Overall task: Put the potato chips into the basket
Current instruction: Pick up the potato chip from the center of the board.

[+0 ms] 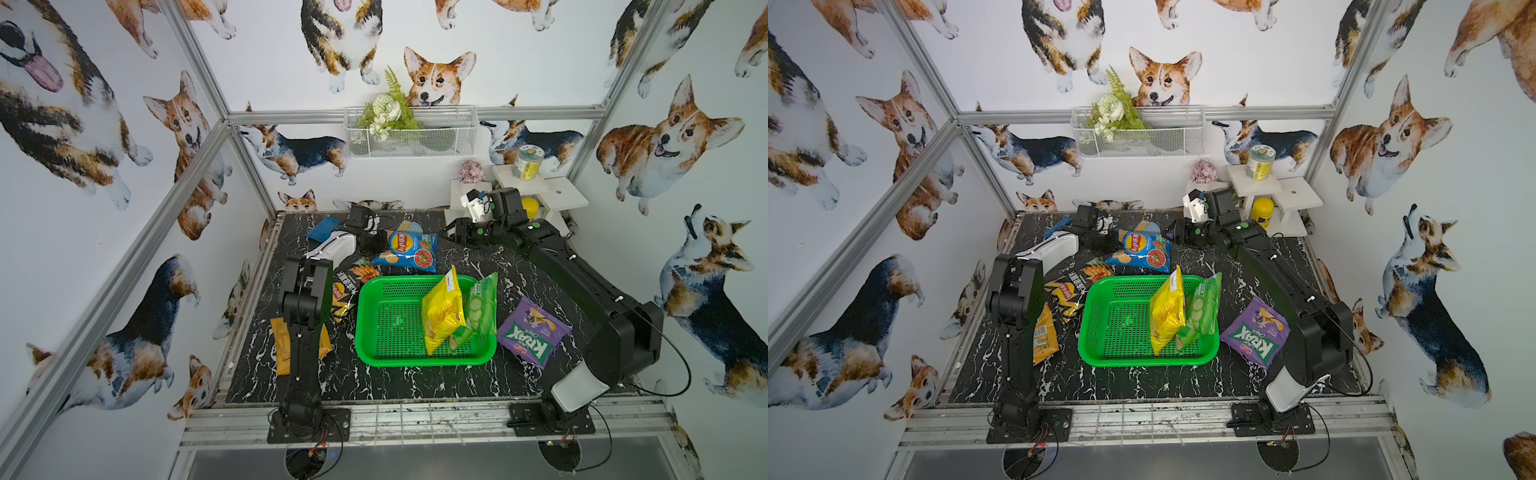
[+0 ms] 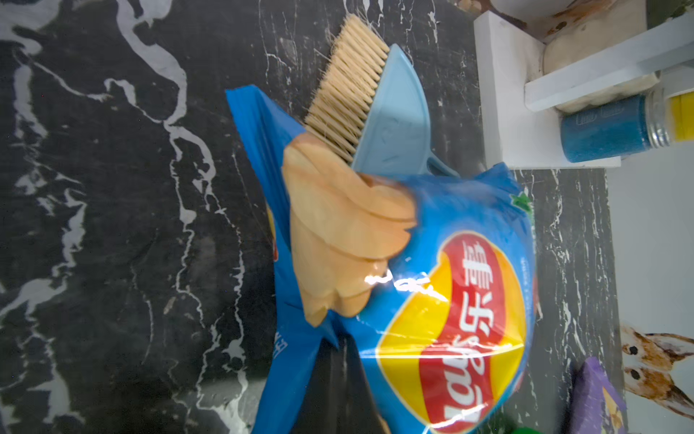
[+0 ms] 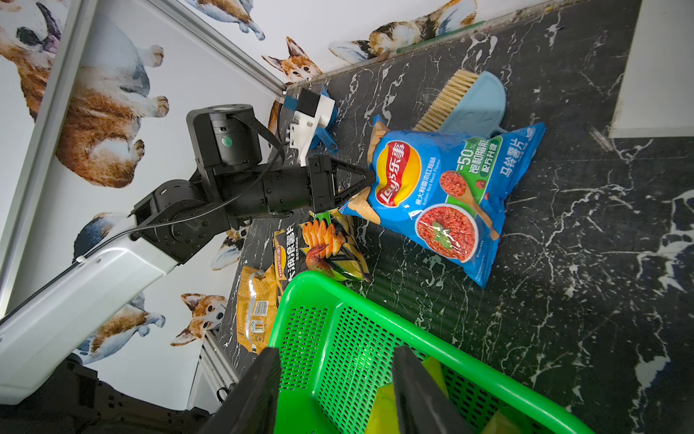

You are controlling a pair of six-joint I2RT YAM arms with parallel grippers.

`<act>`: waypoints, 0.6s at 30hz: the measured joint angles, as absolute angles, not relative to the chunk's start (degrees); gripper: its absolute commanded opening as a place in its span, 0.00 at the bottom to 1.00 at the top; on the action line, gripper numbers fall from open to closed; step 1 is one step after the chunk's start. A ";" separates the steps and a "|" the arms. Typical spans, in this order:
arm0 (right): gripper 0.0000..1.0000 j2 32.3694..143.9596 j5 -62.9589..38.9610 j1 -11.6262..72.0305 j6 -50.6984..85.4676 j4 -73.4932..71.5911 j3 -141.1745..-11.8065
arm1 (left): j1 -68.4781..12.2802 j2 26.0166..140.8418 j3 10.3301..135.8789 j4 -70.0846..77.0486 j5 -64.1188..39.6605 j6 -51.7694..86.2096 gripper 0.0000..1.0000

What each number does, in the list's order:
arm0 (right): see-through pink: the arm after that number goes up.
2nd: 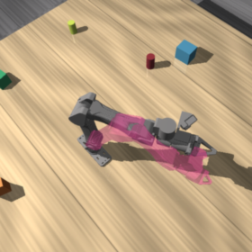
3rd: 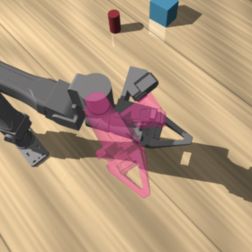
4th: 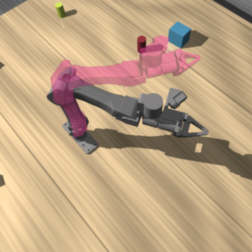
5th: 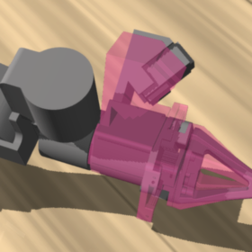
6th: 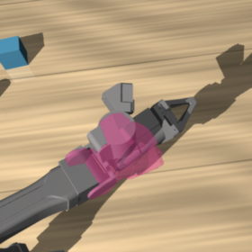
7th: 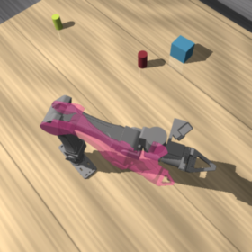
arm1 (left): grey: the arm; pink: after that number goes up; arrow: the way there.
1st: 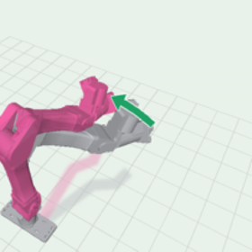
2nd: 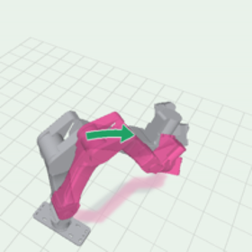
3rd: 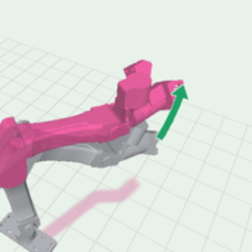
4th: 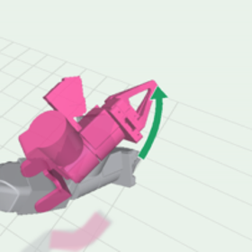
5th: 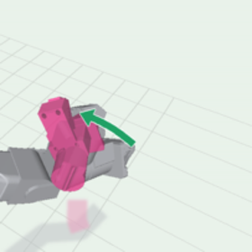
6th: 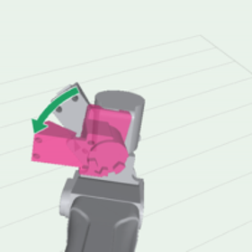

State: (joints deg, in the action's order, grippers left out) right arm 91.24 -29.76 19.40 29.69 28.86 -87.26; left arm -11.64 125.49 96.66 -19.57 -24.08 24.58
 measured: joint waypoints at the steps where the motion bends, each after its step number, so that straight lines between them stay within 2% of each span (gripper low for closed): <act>1: 0.54 91.00 -29.76 19.40 29.69 28.86 -87.07 | -11.68 125.21 96.66 -19.57 -24.10 24.84 0.00; 8: 0.54 89.43 -29.47 19.40 29.47 28.88 -86.13 | -12.91 122.13 100.71 -21.02 -23.27 26.15 0.00; 18: 0.54 87.09 -28.86 19.40 29.47 28.05 -83.46 | -15.99 116.53 111.55 -30.00 -16.01 26.22 0.00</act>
